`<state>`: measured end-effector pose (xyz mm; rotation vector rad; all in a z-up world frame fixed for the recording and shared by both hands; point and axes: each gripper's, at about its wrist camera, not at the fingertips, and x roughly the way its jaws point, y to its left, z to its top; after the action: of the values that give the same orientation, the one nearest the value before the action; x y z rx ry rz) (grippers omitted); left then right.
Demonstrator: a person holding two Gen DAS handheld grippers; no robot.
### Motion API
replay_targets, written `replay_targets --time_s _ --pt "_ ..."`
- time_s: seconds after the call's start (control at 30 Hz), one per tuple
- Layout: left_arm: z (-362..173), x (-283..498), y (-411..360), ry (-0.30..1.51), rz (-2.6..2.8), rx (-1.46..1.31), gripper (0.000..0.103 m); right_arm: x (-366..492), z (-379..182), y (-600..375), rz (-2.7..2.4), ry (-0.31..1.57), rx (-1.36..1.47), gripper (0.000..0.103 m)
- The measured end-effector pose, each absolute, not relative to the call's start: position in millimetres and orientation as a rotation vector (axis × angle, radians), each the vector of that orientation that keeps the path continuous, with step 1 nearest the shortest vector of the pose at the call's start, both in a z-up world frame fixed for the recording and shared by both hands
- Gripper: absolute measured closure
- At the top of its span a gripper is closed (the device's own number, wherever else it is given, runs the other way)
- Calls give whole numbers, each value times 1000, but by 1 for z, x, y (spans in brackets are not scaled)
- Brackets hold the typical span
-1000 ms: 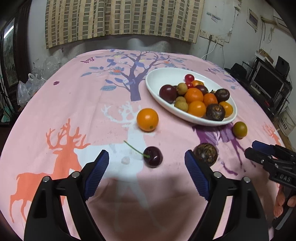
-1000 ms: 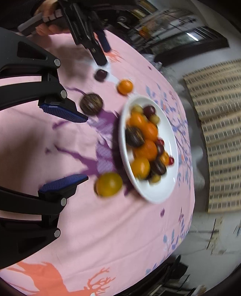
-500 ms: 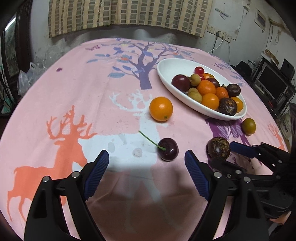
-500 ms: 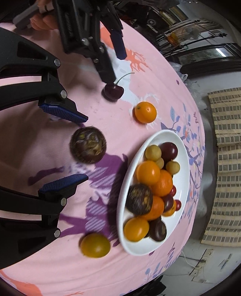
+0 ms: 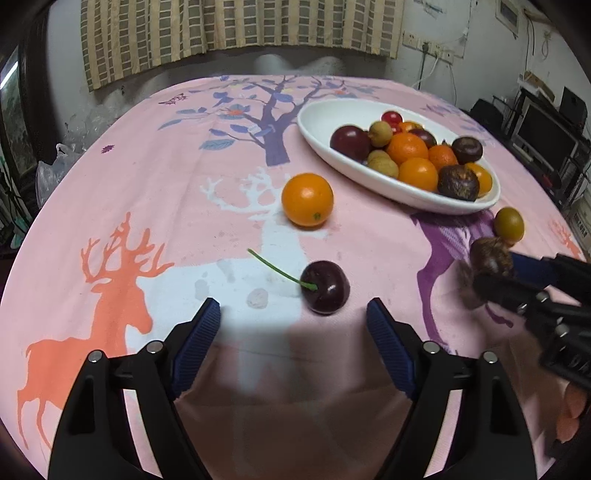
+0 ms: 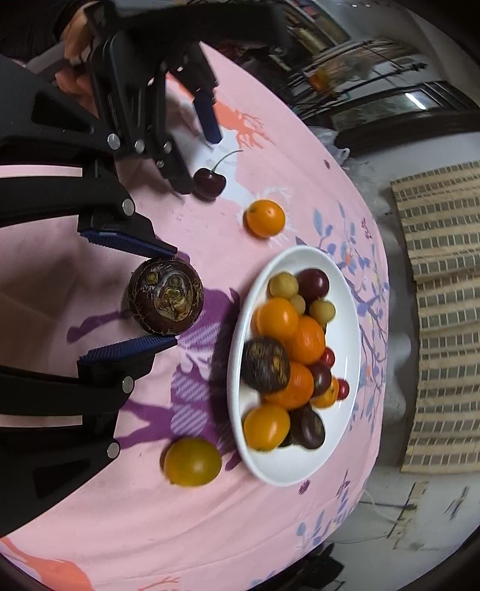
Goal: Organize fruits
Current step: 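Grasp a dark brown round fruit with the right tool while the left tool grasps a stemmed dark red cherry, then move both fruits over the white plate and open both tools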
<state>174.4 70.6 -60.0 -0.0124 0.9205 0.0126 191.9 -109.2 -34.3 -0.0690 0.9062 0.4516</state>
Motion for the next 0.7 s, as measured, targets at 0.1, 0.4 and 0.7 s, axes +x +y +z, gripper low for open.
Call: replay_targets --time_s 0.1,0.4,0.7 --pt "-60 178 65 930 19 8 34 194 -33 -114 452 905 -53 60" --pt "-57 189 51 936 -9 17 76 195 -25 -122 461 882 -35 60" --pt "-22 183 42 868 -75 -45 76 198 -5 -141 452 829 43 60"
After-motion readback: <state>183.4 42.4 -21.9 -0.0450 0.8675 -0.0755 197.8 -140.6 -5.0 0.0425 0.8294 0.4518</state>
